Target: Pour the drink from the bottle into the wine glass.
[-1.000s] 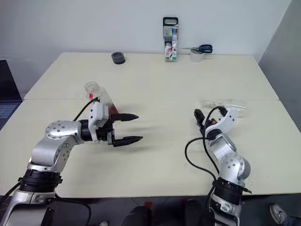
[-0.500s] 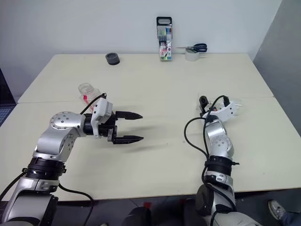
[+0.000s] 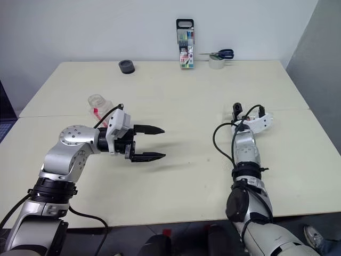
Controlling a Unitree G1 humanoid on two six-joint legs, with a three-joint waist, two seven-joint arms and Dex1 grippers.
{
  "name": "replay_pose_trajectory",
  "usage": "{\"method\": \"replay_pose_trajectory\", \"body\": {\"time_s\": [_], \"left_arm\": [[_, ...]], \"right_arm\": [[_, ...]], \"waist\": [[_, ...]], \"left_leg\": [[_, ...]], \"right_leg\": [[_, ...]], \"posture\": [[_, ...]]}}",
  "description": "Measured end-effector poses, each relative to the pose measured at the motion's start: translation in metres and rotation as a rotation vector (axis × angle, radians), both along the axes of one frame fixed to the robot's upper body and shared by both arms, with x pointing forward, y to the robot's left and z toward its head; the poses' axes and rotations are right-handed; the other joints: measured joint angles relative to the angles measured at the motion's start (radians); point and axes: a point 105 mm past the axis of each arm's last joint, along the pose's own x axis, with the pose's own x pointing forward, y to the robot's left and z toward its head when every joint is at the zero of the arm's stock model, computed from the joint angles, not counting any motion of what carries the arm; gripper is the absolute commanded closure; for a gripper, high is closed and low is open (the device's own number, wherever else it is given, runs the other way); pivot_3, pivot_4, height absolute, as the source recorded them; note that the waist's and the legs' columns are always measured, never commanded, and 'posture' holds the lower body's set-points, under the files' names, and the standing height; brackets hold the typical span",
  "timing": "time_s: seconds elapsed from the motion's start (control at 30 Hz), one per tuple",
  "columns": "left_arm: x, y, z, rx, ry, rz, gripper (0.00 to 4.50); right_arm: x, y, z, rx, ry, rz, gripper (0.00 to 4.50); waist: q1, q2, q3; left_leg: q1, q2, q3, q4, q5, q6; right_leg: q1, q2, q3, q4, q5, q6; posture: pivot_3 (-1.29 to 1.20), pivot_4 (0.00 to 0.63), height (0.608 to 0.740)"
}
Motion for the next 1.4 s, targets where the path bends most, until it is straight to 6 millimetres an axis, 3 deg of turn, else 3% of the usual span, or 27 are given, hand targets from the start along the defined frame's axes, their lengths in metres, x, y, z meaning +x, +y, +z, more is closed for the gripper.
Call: {"method": "replay_pose_trajectory", "body": {"time_s": [0.13, 0.3, 0.33, 0.53, 0.7, 0.83, 1.03, 1.13, 1.2, 1.3, 1.4], "left_arm": [[-0.001, -0.002, 0.001, -0.002, -0.006, -0.005, 0.0], [-0.002, -0.003, 0.0, -0.004, -0.008, -0.004, 0.0], [-0.002, -0.003, -0.001, -0.005, -0.006, -0.001, 0.0], [-0.003, 0.001, -0.011, -0.009, 0.02, 0.035, 0.0], [-0.006, 0.003, -0.019, -0.014, 0.036, 0.076, 0.0], [-0.006, 0.006, -0.025, -0.045, 0.061, 0.135, 0.0], [-0.015, 0.005, -0.034, -0.084, 0.084, 0.215, 0.0], [-0.015, 0.013, -0.028, -0.106, 0.056, 0.294, 0.0], [-0.016, 0.019, -0.022, -0.13, 0.044, 0.351, 0.0], [-0.021, 0.027, -0.018, -0.146, 0.043, 0.432, 0.0], [-0.03, 0.031, -0.015, -0.142, 0.053, 0.457, 0.0]], "right_arm": [[0.001, 0.004, -0.009, 0.038, 0.021, 0.023, 2.37], [0.006, 0.01, 0.003, 0.046, -0.021, 0.06, 4.14], [0.006, 0.012, 0.007, 0.031, -0.037, 0.078, 4.31], [-0.013, 0.023, 0.007, -0.276, -0.109, 0.221, 4.32], [-0.037, 0.04, 0.001, -0.952, -0.198, 0.323, 4.32], [-0.051, 0.056, -0.014, -1.315, -0.25, 0.366, 4.32], [-0.053, 0.057, -0.024, -1.402, -0.267, 0.343, 4.32], [-0.052, 0.059, -0.023, -1.43, -0.3, 0.34, 4.32], [-0.053, 0.063, -0.02, -1.427, -0.334, 0.357, 4.32], [-0.055, 0.08, -0.017, -1.362, -0.395, 0.442, 4.32], [-0.059, 0.112, -0.015, -1.299, -0.466, 0.586, 4.32]], "waist": [[0.0, 0.0, 0.0], [-0.001, 0.0, 0.0], [-0.001, 0.0, 0.0], [0.001, 0.0, 0.0], [0.005, 0.001, -0.001], [0.007, 0.0, -0.003], [0.009, -0.003, -0.007], [0.011, -0.003, -0.007], [0.01, -0.003, -0.007], [0.003, -0.003, -0.007], [-0.006, -0.002, -0.007]], "left_leg": [[0.0, 0.0, 0.0, 0.0, 0.0, 0.0], [0.0, 0.0, 0.001, 0.0, 0.0, 0.0], [0.0, 0.0, 0.001, 0.0, 0.0, 0.0], [0.0, -0.001, -0.001, 0.0, 0.0, 0.0], [0.0, -0.001, -0.002, 0.001, 0.0, 0.0], [0.0, -0.001, -0.003, 0.003, 0.0, 0.0], [0.006, -0.001, -0.005, 0.003, 0.0, 0.0], [0.02, 0.0, -0.005, -0.005, 0.0, 0.0], [0.022, 0.0, -0.005, -0.008, 0.0, 0.0], [0.02, 0.002, -0.004, -0.01, 0.0, 0.0], [0.018, 0.003, -0.002, -0.012, 0.0, 0.0]], "right_leg": [[0.0, 0.0, 0.0, 0.0, 0.0, 0.0], [0.0, 0.0, 0.001, 0.0, 0.0, 0.0], [0.0, 0.0, 0.001, 0.0, 0.0, 0.0], [0.0, -0.001, 0.0, 0.0, 0.0, 0.0], [0.001, 0.0, 0.0, -0.001, 0.0, 0.0], [0.002, 0.0, -0.001, -0.001, 0.0, 0.0], [0.011, 0.0, -0.003, -0.003, 0.0, 0.0], [0.026, 0.0, -0.003, -0.01, -0.001, 0.0], [0.026, 0.0, -0.003, -0.012, -0.001, 0.001], [0.022, 0.001, -0.002, -0.012, -0.001, 0.0], [0.017, 0.001, 0.0, -0.01, -0.001, -0.001]], "posture": [[0.0, 0.15, 0.74], [0.0, 0.15, 0.74], [0.0, 0.15, 0.74], [0.0, 0.15, 0.74], [0.0, 0.15, 0.74], [0.0, 0.15, 0.74], [0.0, 0.15, 0.74], [0.0, 0.15, 0.74], [0.0, 0.15, 0.74], [0.0, 0.15, 0.74], [0.0, 0.15, 0.74]]}}
